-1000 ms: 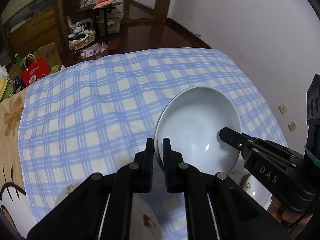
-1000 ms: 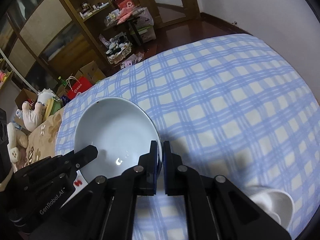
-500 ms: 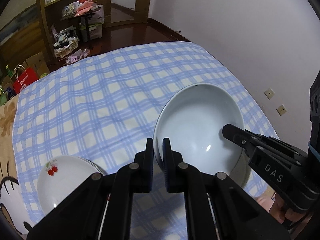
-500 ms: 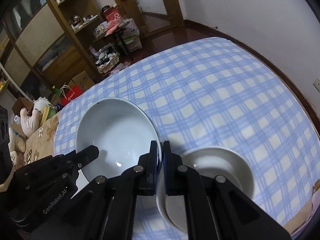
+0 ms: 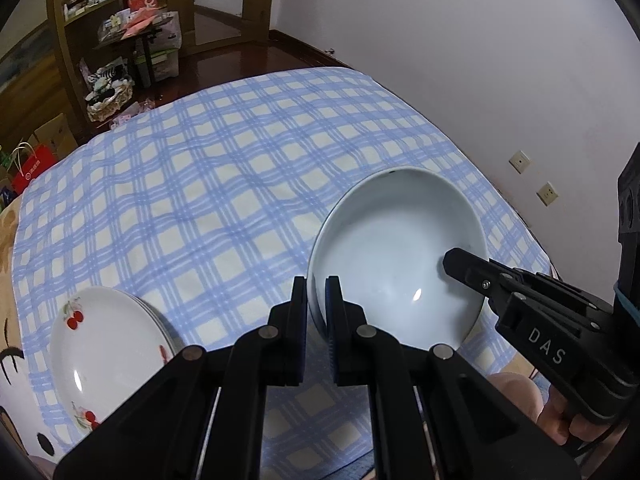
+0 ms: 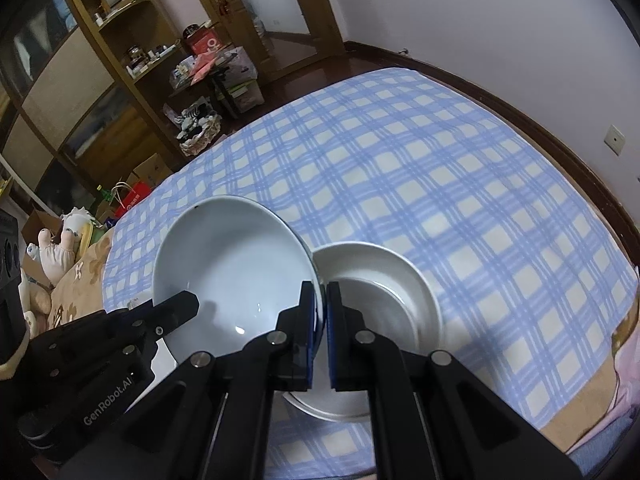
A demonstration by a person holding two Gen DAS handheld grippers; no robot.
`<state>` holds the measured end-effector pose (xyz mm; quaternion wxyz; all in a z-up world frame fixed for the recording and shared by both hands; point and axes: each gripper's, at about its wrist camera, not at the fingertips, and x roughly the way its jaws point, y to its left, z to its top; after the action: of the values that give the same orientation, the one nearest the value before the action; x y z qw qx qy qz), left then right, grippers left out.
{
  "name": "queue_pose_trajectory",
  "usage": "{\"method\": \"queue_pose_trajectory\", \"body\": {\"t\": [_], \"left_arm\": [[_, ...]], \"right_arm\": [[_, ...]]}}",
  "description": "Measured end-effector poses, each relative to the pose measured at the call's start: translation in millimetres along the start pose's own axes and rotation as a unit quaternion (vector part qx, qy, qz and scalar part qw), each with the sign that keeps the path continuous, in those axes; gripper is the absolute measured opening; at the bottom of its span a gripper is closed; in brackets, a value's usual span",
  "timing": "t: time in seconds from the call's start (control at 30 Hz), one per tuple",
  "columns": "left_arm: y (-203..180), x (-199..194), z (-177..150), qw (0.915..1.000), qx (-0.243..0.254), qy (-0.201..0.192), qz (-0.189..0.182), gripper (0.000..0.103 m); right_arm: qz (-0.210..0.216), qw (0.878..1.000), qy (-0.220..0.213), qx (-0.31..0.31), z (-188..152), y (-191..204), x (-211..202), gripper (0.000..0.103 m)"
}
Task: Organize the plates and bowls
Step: 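Carry the white bowls with both tools and lower them into the bowl stack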
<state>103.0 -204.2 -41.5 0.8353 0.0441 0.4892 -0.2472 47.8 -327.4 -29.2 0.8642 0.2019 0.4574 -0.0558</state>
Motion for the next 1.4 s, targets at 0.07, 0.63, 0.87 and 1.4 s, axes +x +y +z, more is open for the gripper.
{"method": "queue_pose_trajectory", "body": {"t": [0.07, 0.63, 0.87, 1.4], "left_arm": [[-6, 1, -1, 1.0, 0.003, 0.002, -0.003, 0.009], [-36, 28, -8, 0.9992, 0.028, 0.029, -0.001, 0.009], [-35, 44, -13, 0.9984, 0.035, 0.045, 0.002, 0.009], [-36, 73, -12, 0.9969, 0.048, 0.062, 0.008, 0.009]], "right_arm": [[-0.002, 1.0, 0.0, 0.004, -3, -6, -3, 0.006], [-0.018, 0.999, 0.007, 0.033, -16, -44, -9, 0.007], [-0.021, 0.999, 0.019, 0.04, -22, -51, 4, 0.007], [-0.031, 0.997, 0.038, 0.054, -25, -61, 29, 0.008]]}}
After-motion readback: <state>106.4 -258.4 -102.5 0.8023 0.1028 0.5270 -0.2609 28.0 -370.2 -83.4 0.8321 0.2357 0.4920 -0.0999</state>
